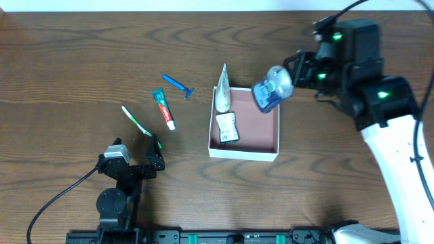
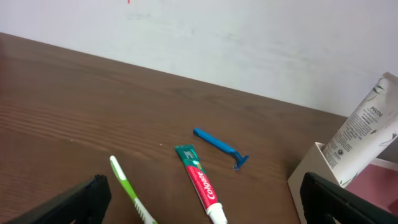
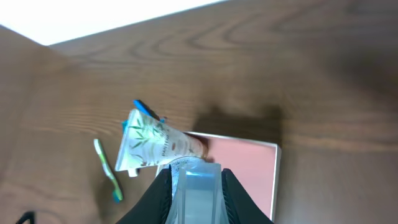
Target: Pack container
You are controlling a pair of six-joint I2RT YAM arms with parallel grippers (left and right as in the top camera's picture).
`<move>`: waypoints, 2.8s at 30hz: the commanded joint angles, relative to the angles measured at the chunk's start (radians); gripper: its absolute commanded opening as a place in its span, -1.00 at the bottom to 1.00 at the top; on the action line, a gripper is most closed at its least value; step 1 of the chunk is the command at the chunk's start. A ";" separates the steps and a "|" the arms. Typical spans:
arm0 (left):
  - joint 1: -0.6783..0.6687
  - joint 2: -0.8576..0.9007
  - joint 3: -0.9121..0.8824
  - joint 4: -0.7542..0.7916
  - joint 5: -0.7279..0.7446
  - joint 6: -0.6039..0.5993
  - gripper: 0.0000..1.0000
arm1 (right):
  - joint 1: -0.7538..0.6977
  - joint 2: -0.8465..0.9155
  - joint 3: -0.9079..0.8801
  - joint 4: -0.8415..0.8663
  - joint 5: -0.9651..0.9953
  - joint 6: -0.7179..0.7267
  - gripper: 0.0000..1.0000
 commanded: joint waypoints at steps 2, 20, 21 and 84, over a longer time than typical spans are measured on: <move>0.005 -0.005 -0.016 -0.036 0.006 0.017 0.96 | 0.103 0.019 0.016 0.003 0.241 0.111 -0.78; 0.005 -0.005 -0.016 -0.036 0.006 0.017 0.96 | 0.305 0.262 0.016 0.065 0.534 0.198 -0.82; 0.005 -0.005 -0.016 -0.036 0.006 0.017 0.96 | 0.307 0.273 0.016 0.068 0.535 0.197 -0.82; 0.005 -0.005 -0.016 -0.036 0.006 0.017 0.96 | 0.340 0.431 0.016 0.196 0.522 0.215 -0.35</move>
